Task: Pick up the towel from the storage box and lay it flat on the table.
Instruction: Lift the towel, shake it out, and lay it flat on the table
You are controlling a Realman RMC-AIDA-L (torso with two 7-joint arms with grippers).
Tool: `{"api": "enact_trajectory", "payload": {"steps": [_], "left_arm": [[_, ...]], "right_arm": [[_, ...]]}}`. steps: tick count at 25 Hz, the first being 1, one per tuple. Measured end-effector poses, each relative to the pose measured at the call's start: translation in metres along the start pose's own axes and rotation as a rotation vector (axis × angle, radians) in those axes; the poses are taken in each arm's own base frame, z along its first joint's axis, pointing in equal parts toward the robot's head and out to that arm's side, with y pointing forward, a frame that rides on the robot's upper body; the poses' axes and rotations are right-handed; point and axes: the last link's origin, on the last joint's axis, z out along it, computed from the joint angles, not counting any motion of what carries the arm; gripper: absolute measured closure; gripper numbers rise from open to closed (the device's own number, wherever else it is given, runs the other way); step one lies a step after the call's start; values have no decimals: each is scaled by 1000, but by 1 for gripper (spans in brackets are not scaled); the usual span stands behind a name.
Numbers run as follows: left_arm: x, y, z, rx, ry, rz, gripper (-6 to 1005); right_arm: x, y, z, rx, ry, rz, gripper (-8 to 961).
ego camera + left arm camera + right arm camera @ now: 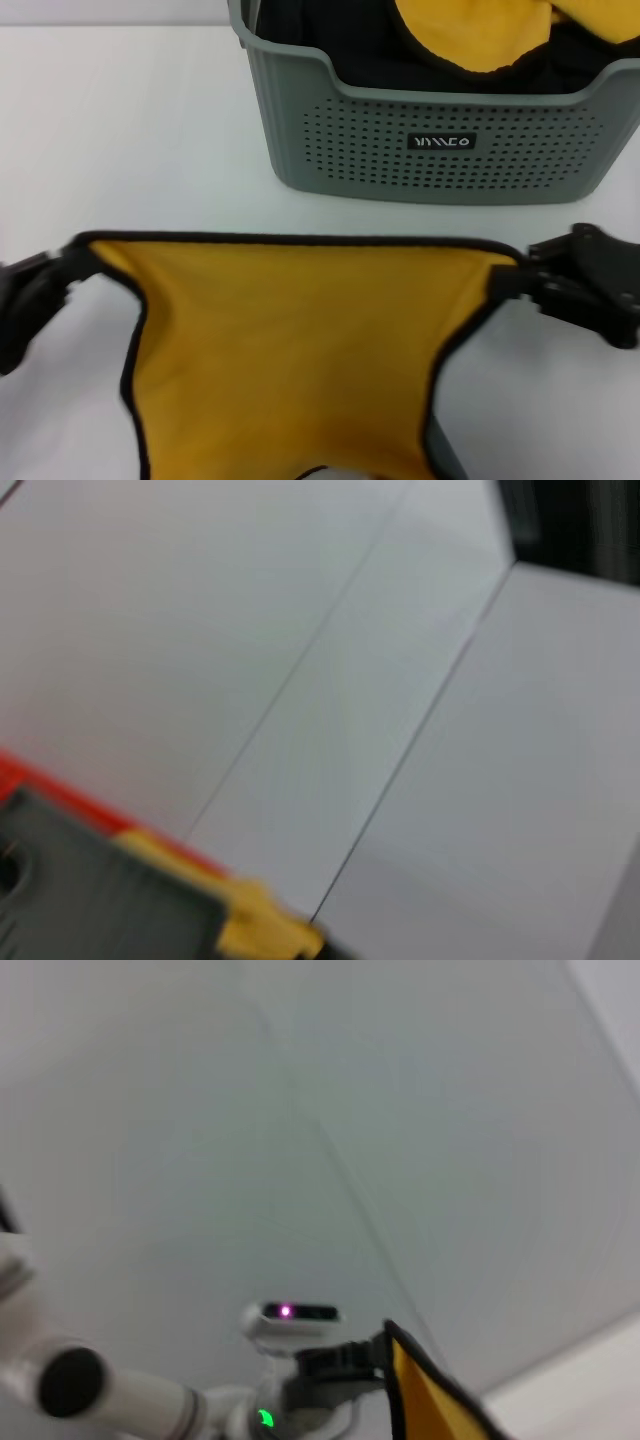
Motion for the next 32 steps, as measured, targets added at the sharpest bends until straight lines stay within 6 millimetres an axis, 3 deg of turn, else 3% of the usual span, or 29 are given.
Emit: {"api": "enact_trajectory", "payload": {"steps": [8, 17, 26, 32], "left_arm": [[-12, -56, 57, 120, -193, -12, 979], [-20, -81, 105, 146, -334, 58, 975], [-13, -95, 126, 180, -363, 108, 972], [-12, -104, 133, 229, -379, 130, 969]], "right_arm": [[22, -34, 18, 195, 96, 71, 890], [26, -50, 13, 323, 107, 108, 888], [32, -80, 6, 521, 187, 178, 886], [30, -88, 4, 568, 206, 185, 885]]}}
